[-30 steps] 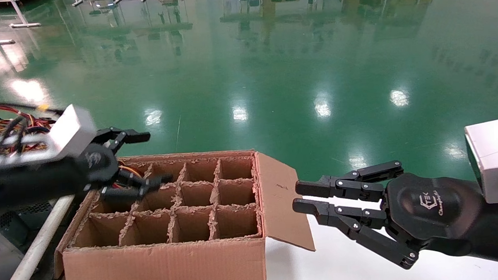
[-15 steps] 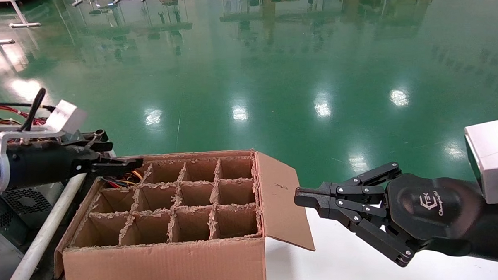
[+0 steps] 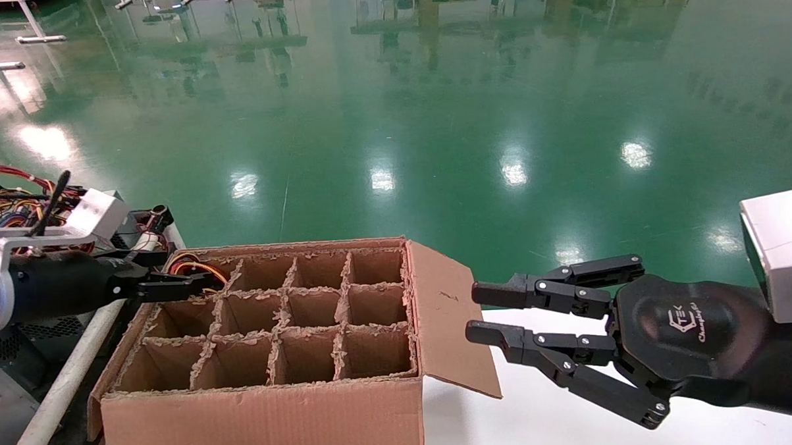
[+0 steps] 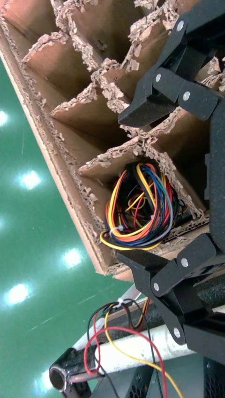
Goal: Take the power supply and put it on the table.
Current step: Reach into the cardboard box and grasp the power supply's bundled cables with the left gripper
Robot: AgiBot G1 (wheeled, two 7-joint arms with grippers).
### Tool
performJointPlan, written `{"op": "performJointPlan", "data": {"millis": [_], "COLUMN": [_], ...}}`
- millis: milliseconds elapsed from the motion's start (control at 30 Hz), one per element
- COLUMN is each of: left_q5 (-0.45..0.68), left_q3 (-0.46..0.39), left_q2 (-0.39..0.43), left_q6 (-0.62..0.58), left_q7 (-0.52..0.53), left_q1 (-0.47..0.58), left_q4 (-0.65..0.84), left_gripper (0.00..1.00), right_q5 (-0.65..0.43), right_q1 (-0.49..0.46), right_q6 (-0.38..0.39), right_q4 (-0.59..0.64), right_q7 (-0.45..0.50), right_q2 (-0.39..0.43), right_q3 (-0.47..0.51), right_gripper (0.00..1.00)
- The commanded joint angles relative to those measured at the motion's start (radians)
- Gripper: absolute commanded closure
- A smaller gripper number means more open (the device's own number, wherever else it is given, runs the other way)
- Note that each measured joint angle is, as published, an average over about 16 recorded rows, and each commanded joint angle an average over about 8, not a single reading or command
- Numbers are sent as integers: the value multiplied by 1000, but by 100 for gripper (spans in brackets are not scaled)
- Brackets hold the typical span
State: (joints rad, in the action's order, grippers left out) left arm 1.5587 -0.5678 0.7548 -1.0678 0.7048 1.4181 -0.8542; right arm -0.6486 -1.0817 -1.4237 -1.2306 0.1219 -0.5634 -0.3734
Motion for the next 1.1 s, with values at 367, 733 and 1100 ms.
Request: {"op": "performJointPlan", "data": {"millis": [367, 733, 1100], "left_q5": [-15, -26, -59], "left_q3": [4, 8, 27], "left_q2": [4, 10, 18], "left_q6": [18, 29, 49], "left_q7": [0, 14, 20], "left_q1": [-38, -55, -72], "left_q4": [20, 37, 66], "left_gripper": [100, 100, 100], "right_q5": [0, 0, 0], "right_q1": [0, 0, 0], "right_q6": [0, 0, 0], "right_q4": [0, 0, 0], "right_q7": [0, 0, 0], "right_q2": [0, 0, 0], "right_q3": [0, 0, 0], "right_gripper": [0, 0, 0]}}
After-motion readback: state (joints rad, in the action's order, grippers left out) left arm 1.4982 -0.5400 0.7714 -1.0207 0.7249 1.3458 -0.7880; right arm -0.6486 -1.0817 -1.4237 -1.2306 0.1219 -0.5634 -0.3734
